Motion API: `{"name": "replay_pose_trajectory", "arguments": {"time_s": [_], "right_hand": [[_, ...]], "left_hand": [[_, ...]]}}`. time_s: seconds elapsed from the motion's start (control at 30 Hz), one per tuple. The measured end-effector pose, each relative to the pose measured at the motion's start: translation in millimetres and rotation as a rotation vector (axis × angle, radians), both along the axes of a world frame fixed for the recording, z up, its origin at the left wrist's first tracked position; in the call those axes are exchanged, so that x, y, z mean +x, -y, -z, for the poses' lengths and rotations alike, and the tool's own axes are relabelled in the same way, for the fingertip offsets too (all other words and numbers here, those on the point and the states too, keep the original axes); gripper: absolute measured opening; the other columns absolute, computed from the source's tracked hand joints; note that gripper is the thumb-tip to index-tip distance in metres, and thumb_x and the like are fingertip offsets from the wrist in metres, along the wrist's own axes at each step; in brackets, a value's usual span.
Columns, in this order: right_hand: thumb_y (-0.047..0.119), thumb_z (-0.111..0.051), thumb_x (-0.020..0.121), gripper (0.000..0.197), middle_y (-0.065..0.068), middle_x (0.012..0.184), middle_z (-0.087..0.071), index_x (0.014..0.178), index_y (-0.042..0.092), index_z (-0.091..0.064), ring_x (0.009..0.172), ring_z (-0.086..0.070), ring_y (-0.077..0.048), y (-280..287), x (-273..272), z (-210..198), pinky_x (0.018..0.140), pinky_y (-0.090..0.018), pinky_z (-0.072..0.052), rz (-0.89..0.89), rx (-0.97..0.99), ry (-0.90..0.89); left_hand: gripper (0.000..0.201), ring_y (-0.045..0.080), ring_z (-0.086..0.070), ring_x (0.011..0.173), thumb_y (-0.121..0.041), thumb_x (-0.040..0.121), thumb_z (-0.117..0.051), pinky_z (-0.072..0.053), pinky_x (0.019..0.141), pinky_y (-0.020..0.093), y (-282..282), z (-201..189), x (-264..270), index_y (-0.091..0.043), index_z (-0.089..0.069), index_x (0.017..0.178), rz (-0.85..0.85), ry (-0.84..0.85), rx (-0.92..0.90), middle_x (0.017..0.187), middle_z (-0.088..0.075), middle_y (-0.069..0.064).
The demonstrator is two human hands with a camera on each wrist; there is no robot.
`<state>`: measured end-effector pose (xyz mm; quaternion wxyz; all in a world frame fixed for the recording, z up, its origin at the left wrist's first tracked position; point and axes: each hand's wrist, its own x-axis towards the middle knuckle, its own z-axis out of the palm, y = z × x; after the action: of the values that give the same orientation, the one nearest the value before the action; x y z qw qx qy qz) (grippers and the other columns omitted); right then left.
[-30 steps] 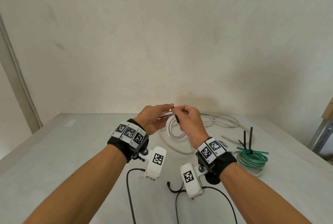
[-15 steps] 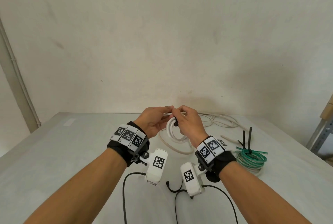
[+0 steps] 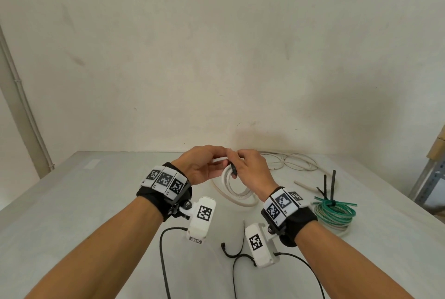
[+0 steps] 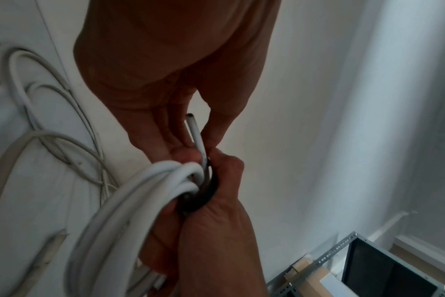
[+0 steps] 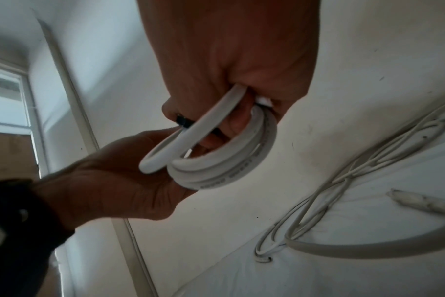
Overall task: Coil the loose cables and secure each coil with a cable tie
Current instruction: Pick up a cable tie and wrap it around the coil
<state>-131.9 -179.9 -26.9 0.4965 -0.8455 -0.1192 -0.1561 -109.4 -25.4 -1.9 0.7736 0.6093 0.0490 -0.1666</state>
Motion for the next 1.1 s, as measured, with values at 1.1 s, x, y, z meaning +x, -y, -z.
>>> {"name": "replay_pose_trajectory", "arguments": {"time_s": [1.1], "right_hand": [[0.045,-0.049,0.106,0.036,-0.003,0.081,-0.057,0.093,0.014,-0.061,0.063,-0.048,-0.016,-1.9,1.5,-1.4,0.047,-0.025,-0.035,-0.064,0.484,-0.28]], "left_hand": [[0.017,0.012,-0.045,0.054,-0.018,0.108,-0.053,-0.061,0.079,0.04,14.8,22.8,-20.6,-0.005,-0.051,0.118,0.233,0.347,-0.001,0.065,-0.047,-0.001]]}}
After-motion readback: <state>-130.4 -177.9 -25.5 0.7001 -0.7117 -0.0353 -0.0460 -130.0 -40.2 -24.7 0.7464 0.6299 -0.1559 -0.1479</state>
